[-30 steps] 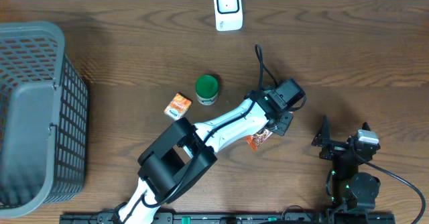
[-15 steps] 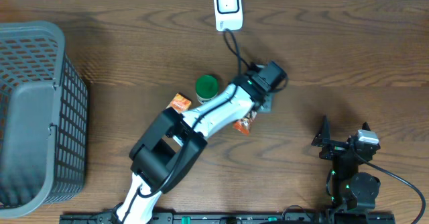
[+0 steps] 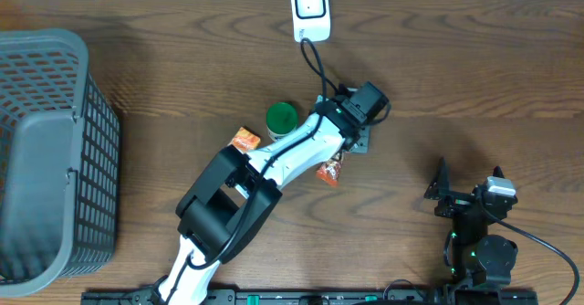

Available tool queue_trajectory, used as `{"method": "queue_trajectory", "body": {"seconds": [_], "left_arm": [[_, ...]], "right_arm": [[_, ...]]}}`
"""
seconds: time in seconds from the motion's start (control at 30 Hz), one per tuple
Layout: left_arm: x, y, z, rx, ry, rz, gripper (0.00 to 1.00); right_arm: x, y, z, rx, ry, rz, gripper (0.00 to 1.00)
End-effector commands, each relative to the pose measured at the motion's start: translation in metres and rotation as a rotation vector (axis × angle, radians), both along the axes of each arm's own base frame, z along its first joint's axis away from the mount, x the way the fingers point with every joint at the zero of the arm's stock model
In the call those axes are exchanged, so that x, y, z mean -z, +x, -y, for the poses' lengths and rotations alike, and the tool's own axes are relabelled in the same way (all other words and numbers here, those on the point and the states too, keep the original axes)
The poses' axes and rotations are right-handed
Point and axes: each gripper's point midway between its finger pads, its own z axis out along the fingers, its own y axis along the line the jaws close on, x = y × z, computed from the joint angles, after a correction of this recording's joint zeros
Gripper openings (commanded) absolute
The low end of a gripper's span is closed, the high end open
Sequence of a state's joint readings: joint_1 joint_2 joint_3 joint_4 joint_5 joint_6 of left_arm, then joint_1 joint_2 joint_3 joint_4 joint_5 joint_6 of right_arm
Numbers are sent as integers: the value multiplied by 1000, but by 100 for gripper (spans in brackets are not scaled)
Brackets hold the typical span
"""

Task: Scan the item barcode
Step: 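Lower the red snack bar beside the mint wipes pack with left gripper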

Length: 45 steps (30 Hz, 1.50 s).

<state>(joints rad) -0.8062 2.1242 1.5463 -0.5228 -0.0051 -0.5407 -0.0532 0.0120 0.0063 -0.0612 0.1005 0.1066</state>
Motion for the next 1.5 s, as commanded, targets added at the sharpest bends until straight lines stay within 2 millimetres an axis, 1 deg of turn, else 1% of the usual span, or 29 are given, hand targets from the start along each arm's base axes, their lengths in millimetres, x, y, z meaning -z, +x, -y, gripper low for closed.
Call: {"method": "queue_trajectory", "body": {"seconds": [0.0, 0.1, 0.23, 0.3, 0.33, 0.43, 0.47, 0.6, 0.83, 0.87, 1.17, 1.23, 1.33, 1.4, 1.47], "left_arm": [[-13, 2, 7, 69, -2, 39, 99], [-27, 5, 11, 102, -3, 65, 100], [-60, 9, 14, 99, -41, 107, 99], [-70, 9, 14, 98, -55, 122, 84], [-75, 8, 13, 98, -60, 127, 69], [-82, 6, 11, 98, -63, 130, 19], [-82, 6, 11, 97, -61, 127, 8], [-74, 2, 7, 91, -45, 105, 8], [-44, -2, 3, 66, -9, 52, 7], [-36, -2, 2, 55, -1, 38, 7], [12, -8, -3, 19, 60, -43, 8], [16, -9, -3, 20, 64, -53, 7], [16, -11, -1, 30, 64, -49, 7], [11, -10, 0, 57, 66, -37, 7], [1, -9, 0, 73, 64, -24, 7]], "right_arm": [[0, 0, 1, 7, 12, 3, 99], [0, 0, 1, 7, 12, 3, 99], [0, 0, 1, 7, 12, 3, 99], [0, 0, 1, 7, 12, 3, 99], [0, 0, 1, 7, 12, 3, 99], [0, 0, 1, 7, 12, 3, 99], [0, 0, 1, 7, 12, 3, 99], [0, 0, 1, 7, 12, 3, 99], [0, 0, 1, 7, 12, 3, 99], [0, 0, 1, 7, 12, 3, 99], [0, 0, 1, 7, 12, 3, 99], [0, 0, 1, 7, 12, 3, 99], [0, 0, 1, 7, 12, 3, 99], [0, 0, 1, 7, 12, 3, 99], [0, 0, 1, 7, 12, 3, 99]]}}
